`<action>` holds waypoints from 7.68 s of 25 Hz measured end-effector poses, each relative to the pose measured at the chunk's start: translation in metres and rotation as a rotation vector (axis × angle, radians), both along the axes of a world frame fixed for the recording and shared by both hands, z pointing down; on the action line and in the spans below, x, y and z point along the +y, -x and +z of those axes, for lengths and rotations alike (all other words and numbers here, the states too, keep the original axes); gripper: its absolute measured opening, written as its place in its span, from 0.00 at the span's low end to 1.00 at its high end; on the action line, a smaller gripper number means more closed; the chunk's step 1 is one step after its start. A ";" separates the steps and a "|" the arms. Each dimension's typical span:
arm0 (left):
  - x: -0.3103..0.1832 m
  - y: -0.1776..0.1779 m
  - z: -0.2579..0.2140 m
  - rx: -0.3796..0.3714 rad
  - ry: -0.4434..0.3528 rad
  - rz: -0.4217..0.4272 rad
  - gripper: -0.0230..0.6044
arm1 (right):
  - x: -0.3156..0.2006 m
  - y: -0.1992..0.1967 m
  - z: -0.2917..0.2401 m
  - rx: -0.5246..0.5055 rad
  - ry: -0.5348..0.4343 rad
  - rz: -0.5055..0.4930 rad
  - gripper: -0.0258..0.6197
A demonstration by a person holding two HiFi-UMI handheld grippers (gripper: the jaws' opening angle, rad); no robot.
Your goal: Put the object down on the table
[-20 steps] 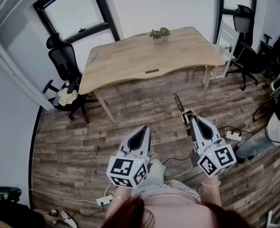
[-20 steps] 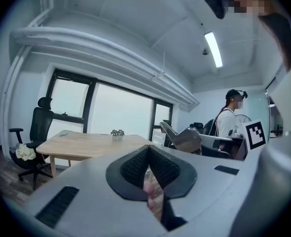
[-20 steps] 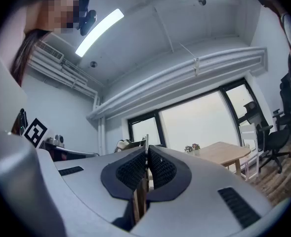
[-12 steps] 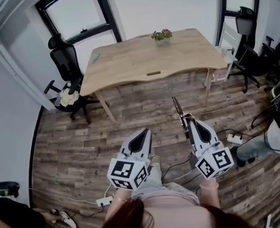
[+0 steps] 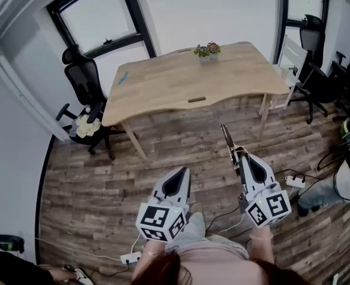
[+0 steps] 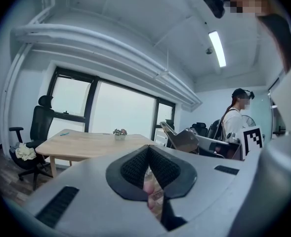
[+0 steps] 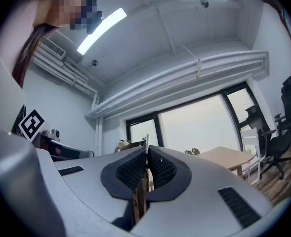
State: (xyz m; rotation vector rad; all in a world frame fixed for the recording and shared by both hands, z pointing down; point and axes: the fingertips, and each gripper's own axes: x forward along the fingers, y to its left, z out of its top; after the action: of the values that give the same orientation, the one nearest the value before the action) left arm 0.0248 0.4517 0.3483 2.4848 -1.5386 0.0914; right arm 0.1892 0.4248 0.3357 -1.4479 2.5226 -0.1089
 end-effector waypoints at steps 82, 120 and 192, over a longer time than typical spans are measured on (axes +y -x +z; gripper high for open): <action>-0.328 0.105 0.019 0.042 0.026 0.009 0.04 | -0.327 0.114 0.012 -0.013 0.075 -0.018 0.04; -0.519 0.058 0.027 0.031 0.034 -0.047 0.04 | -0.533 0.092 0.050 0.068 0.171 -0.155 0.04; -0.748 0.093 0.051 0.046 0.087 0.131 0.04 | -0.723 0.163 0.197 0.435 0.380 -0.179 0.04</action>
State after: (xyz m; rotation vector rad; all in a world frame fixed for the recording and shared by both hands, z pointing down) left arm -0.0678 -0.2960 0.3992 2.4988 -1.3236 0.1190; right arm 0.0262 -0.2987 0.5330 -1.5038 3.1222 -0.3570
